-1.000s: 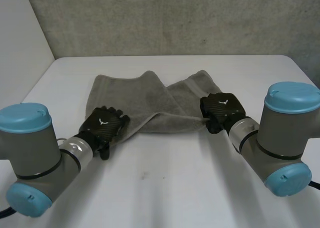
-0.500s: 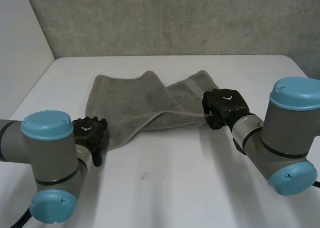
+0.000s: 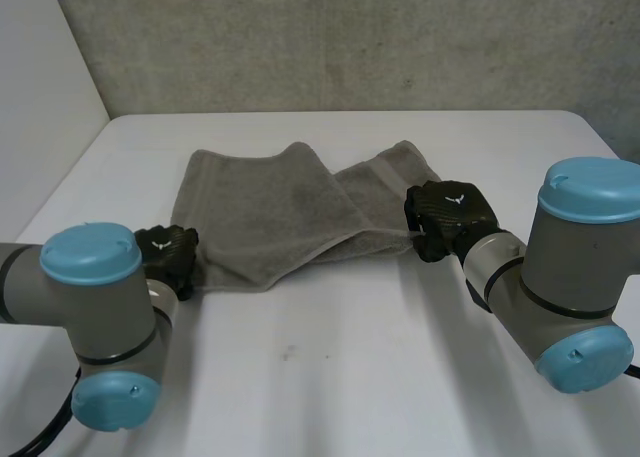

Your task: Fold the towel.

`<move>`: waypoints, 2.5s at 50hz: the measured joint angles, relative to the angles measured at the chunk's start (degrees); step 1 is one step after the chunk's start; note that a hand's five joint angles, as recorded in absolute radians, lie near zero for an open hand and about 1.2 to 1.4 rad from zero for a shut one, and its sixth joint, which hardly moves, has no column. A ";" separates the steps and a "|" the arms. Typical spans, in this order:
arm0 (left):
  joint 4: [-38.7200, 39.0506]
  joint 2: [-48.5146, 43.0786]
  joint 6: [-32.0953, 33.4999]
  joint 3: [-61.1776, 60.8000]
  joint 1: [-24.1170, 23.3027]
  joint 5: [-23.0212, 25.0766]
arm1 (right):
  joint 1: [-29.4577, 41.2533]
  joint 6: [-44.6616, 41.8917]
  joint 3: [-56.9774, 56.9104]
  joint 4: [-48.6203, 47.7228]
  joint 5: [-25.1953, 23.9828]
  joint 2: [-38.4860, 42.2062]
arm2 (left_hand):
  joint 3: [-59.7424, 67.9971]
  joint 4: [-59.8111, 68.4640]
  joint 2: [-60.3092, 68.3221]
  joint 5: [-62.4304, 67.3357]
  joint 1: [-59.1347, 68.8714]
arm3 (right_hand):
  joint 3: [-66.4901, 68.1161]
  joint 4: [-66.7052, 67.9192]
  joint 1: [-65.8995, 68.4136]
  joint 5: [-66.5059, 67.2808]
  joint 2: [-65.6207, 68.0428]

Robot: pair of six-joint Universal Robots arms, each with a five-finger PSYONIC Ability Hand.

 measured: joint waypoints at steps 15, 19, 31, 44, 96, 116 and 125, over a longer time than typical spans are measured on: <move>-0.33 0.58 -0.11 -0.92 2.61 5.92 | -0.08 0.02 -0.05 -0.05 -0.01 0.22 | 6.20 6.13 6.16 6.33 6.38 | 0.01 0.00 0.00 0.02 0.00; -0.49 1.23 0.06 -1.96 3.08 8.12 | -0.08 0.00 -0.01 -0.05 -0.07 0.28 | -0.35 -0.19 -0.42 0.07 -0.64 | 0.01 0.00 0.00 0.02 0.00; -0.26 0.52 0.33 -2.32 3.13 9.50 | -0.08 0.03 0.01 -0.05 -0.14 0.38 | -3.57 -3.69 -3.59 -3.48 -3.82 | 0.01 0.00 0.00 0.02 0.00; -0.22 -1.77 0.39 -0.90 3.06 9.40 | -0.08 -0.10 -0.08 -0.08 -0.06 0.39 | 5.63 5.68 5.66 5.78 6.01 | 0.01 0.00 0.00 0.02 0.00; -15.74 9.88 -3.15 -3.32 -1.91 15.07 | -1.36 -30.08 -7.61 21.25 2.66 -8.90 | -22.98 -23.09 -23.04 -22.96 -22.96 | 0.01 0.00 0.00 0.03 0.00; -6.25 0.63 -5.06 -2.60 -3.72 12.98 | -1.71 -29.66 -6.17 19.20 2.97 -7.15 | -23.83 -24.03 -23.95 -23.95 -23.91 | 0.00 0.00 0.00 0.07 0.00; -6.09 -0.39 -5.05 -1.79 -3.71 13.02 | -1.63 -29.66 -5.89 18.91 2.93 -6.61 | -21.35 -21.47 -21.42 -21.52 -21.31 | 0.01 0.00 0.00 0.10 0.00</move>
